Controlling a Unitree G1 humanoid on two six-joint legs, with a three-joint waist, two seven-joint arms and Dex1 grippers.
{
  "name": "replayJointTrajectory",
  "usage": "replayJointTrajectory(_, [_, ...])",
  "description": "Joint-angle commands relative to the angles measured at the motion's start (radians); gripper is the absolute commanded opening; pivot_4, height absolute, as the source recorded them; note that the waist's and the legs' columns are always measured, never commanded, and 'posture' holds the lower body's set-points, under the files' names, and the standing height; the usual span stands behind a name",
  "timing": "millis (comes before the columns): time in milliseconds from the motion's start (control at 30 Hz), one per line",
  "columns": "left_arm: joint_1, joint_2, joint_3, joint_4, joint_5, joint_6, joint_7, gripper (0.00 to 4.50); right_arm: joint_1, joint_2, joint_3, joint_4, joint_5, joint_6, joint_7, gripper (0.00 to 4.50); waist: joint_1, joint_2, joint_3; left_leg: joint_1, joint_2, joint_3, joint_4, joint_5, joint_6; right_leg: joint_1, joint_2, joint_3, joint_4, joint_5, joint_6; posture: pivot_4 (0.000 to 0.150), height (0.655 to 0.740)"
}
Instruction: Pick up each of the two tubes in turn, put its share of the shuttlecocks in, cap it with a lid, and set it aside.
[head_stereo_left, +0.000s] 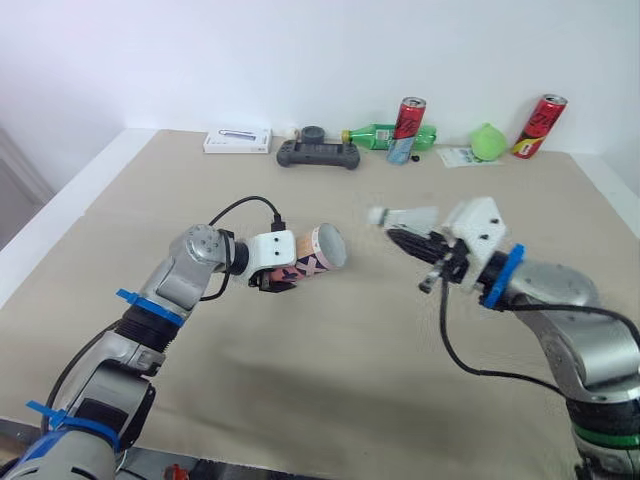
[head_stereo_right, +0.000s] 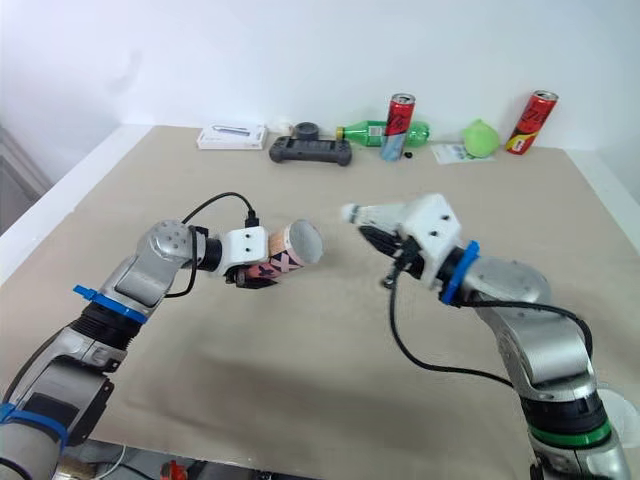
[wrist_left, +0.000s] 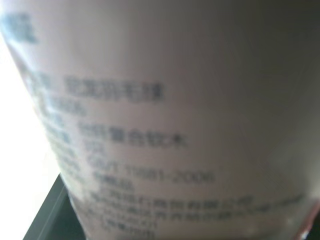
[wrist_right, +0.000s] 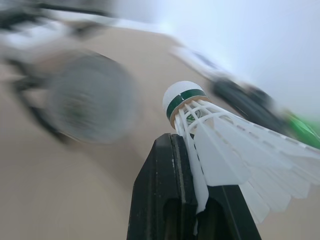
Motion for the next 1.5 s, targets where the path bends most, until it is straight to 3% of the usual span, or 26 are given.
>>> replayJointTrajectory(33, [0.018,-0.002,-0.038,0.028,-0.001,0.013,-0.028,3.05,-0.063,-0.013,0.105,-0.020,-0.078,0.002,0.045,0.06,0.005,-0.003,0.000,0.000,0.000,-0.001,0.000,-0.001,0.000,0.000,-0.001,-0.001,0.000,-0.001,-0.001,0.150,0.7395])
replayJointTrajectory(200, [0.029,0.002,-0.036,0.007,-0.002,0.024,-0.035,3.05,-0.154,0.022,0.257,0.070,-0.225,-0.057,0.071,0.06,0.004,-0.003,0.000,-0.003,0.000,-0.001,0.000,-0.002,0.000,-0.002,0.000,-0.002,0.000,-0.002,-0.002,0.150,0.7395])
replayJointTrajectory(300, [0.039,0.008,-0.035,-0.007,-0.002,0.031,-0.034,3.05,-0.177,0.050,0.252,0.074,-0.216,-0.042,0.090,0.06,0.004,-0.003,0.000,-0.003,0.000,-0.001,0.000,-0.002,0.000,-0.002,0.000,-0.003,0.000,-0.002,-0.002,0.150,0.7395])
replayJointTrajectory(333, [0.042,0.010,-0.033,-0.010,-0.003,0.033,-0.033,3.05,-0.181,0.058,0.241,0.068,-0.202,-0.030,0.098,0.69,0.003,-0.003,0.000,-0.003,0.000,-0.001,0.000,-0.002,0.000,-0.002,0.000,-0.003,0.000,-0.002,-0.002,0.150,0.7395])
replayJointTrajectory(400, [0.045,0.013,-0.032,-0.016,-0.004,0.038,-0.032,3.05,-0.183,0.065,0.222,0.054,-0.183,-0.012,0.111,1.33,0.004,-0.003,0.000,-0.003,0.000,-0.001,0.000,-0.002,0.000,-0.002,0.000,-0.003,0.000,-0.002,-0.002,0.150,0.7395])
replayJointTrajectory(467, [0.049,0.014,-0.030,-0.023,-0.006,0.044,-0.032,3.05,-0.186,0.067,0.203,0.036,-0.165,0.008,0.122,2.42,0.004,-0.003,0.000,-0.003,0.001,-0.001,0.000,-0.002,0.000,-0.002,0.001,-0.003,0.000,-0.002,-0.003,0.150,0.7395])
replayJointTrajectory(500, [0.052,0.014,-0.028,-0.027,-0.009,0.049,-0.033,3.05,-0.187,0.063,0.190,0.025,-0.154,0.019,0.130,2.62,0.003,-0.003,0.000,-0.002,0.001,-0.001,0.000,-0.002,0.000,-0.002,0.001,-0.003,0.000,-0.002,-0.003,0.150,0.7395])
replayJointTrajectory(633, [0.058,0.006,-0.017,-0.050,-0.031,0.066,-0.038,3.05,-0.214,0.020,0.058,-0.021,-0.008,0.140,0.194,4.33,0.003,-0.003,0.000,-0.002,0.001,-0.001,-0.001,-0.002,0.000,-0.002,0.001,-0.003,0.000,-0.002,-0.003,0.150,0.7395])
replayJointTrajectory(700, [0.053,-0.011,0.001,-0.079,-0.067,0.097,-0.047,3.05,-0.258,0.004,-0.028,-0.017,0.128,0.252,0.232,4.42,0.003,-0.004,0.001,-0.002,0.001,-0.001,-0.001,-0.002,0.000,-0.002,0.001,-0.003,0.000,-0.002,-0.003,0.150,0.7395])
replayJointTrajectory(800, [0.040,-0.029,0.001,-0.108,-0.085,0.123,-0.053,3.05,-0.332,-0.025,-0.052,0.036,0.164,0.279,0.264,3.71,0.004,-0.004,0.002,-0.003,0.002,-0.002,0.000,-0.002,0.000,-0.002,-0.001,-0.003,0.000,-0.002,-0.003,0.150,0.7395])
replayJointTrajectory(1033, [0.018,-0.085,-0.036,-0.127,-0.069,0.119,-0.020,3.05,-0.490,-0.099,0.162,0.195,-0.003,0.167,0.408,0.24,0.005,-0.004,0.002,-0.006,0.000,-0.004,0.000,-0.002,0.000,-0.003,-0.001,-0.005,-0.001,-0.002,-0.003,0.150,0.7395])
replayJointTrajectory(1067, [0.011,-0.100,-0.037,-0.129,-0.073,0.128,-0.013,3.05,-0.504,-0.101,0.203,0.213,-0.033,0.149,0.433,0.02,0.005,-0.004,0.002,-0.007,-0.001,-0.004,0.000,-0.002,0.000,-0.004,-0.001,-0.005,-0.001,-0.002,-0.003,0.150,0.7395])
replayJointTrajectory(1267, [-0.040,-0.182,-0.045,-0.118,-0.072,0.136,0.038,3.05,-0.565,-0.034,0.470,0.367,-0.284,-0.019,0.518,0.02,0.004,-0.005,0.003,-0.019,-0.002,-0.004,0.004,-0.002,0.001,-0.014,0.000,-0.004,0.002,0.001,0.005,0.150,0.7395])
replayJointTrajectory(1500, [-0.044,-0.208,-0.052,-0.124,-0.078,0.139,0.069,3.05,-0.559,0.020,0.557,0.418,-0.431,-0.115,0.578,0.02,0.002,-0.004,0.003,-0.018,0.001,-0.004,0.005,0.000,-0.001,-0.017,0.004,-0.003,0.007,0.003,0.002,0.150,0.7395])
